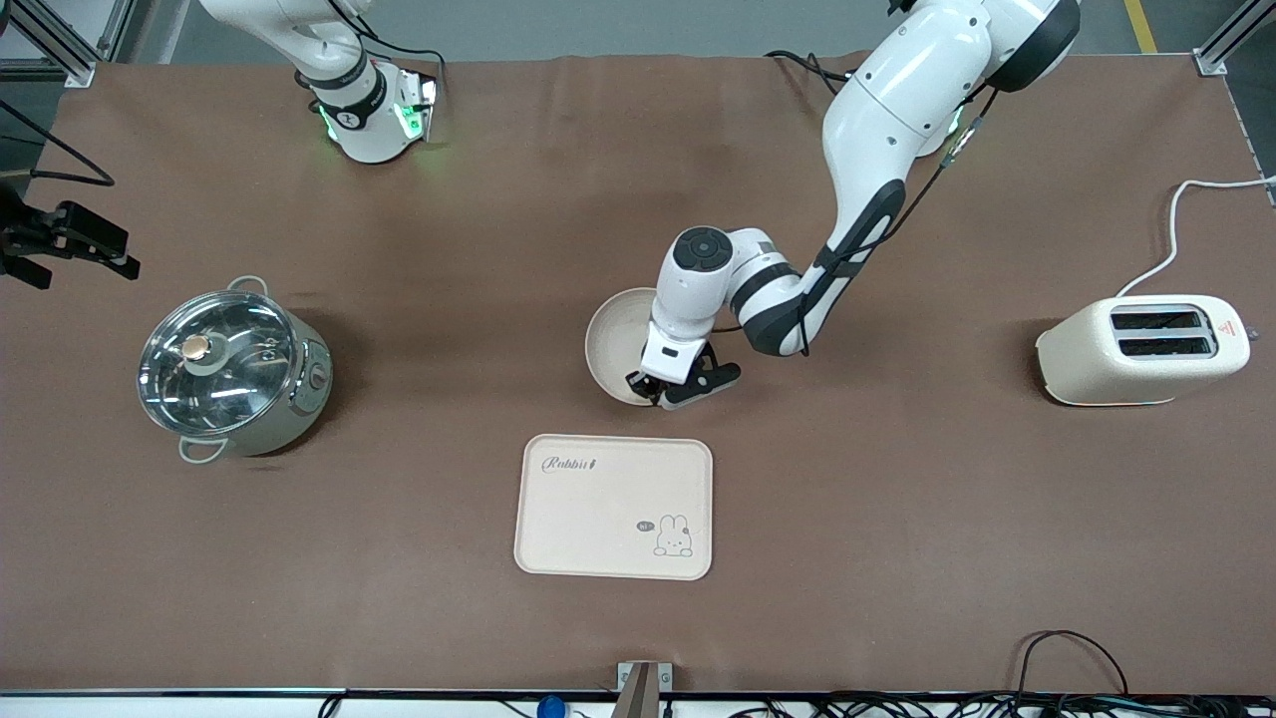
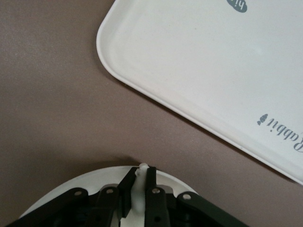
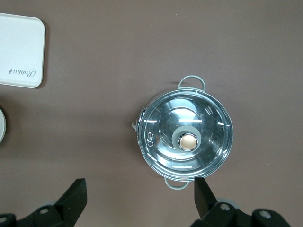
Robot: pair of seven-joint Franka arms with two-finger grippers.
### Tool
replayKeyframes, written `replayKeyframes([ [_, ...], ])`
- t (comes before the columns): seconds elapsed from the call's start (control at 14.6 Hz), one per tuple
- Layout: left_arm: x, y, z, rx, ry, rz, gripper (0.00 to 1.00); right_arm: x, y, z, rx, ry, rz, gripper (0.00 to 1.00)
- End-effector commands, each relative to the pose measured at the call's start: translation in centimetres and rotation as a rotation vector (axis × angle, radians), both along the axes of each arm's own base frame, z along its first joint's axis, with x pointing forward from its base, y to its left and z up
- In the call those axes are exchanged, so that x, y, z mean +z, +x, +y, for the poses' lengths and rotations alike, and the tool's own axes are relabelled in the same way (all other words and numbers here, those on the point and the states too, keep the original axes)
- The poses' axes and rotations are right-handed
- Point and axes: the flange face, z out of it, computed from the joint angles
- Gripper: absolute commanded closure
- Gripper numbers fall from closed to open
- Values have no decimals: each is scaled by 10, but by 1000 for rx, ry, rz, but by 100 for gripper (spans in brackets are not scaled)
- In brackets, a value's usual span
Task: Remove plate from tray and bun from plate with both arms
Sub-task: 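Grasp the white bun on the plate with the left gripper and lift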
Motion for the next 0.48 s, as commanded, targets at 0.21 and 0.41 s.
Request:
replayKeyframes([
  [0.21,81,22,39,-145,205,62,100,7,0,-3,4,-20,-4,0],
  [0.41,115,69,125,-325,239,157,99,12,1,0,5,-17,-15,0],
])
